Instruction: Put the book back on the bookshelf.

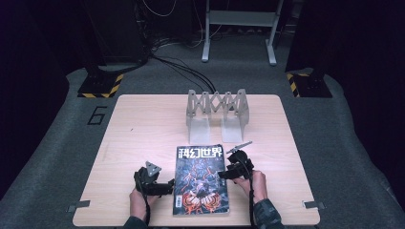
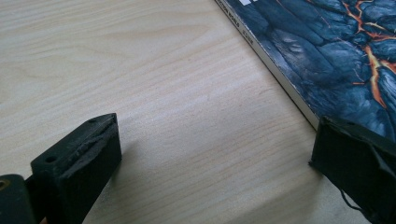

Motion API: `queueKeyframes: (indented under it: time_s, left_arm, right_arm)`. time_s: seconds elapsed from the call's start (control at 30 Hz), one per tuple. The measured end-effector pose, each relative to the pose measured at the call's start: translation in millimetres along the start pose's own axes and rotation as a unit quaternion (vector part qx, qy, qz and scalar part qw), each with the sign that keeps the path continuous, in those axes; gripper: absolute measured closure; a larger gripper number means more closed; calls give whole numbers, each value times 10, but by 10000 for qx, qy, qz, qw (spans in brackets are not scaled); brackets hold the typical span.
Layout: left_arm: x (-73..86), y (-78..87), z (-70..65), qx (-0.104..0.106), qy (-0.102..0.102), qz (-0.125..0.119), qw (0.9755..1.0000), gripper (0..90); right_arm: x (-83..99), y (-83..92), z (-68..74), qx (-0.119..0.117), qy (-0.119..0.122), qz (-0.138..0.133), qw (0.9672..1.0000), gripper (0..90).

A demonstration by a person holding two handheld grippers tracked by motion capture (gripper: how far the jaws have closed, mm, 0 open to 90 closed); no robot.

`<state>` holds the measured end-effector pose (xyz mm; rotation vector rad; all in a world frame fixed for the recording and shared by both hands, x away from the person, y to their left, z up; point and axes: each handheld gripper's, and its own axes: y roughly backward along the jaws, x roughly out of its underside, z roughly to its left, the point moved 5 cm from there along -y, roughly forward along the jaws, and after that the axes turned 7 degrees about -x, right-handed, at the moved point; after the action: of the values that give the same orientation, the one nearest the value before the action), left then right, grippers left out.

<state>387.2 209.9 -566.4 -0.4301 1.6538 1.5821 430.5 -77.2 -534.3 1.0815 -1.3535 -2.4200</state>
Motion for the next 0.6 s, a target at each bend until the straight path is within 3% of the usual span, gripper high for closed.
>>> queueKeyframes:
  time_s: [0.2,0.57,0.6]
  left_arm:
    - [0,0,0,1,-2,2,10000,14]
    - [-1,-1,0,4,-5,-4,10000,15]
    - [-1,-1,0,4,-5,-4,10000,15]
  right_arm:
    - [-16,-38,14,22,-210,86,9997,460]
    - [-47,-93,-30,-2,-169,49,9998,467]
    - [-48,-92,-20,-16,-263,72,9996,468]
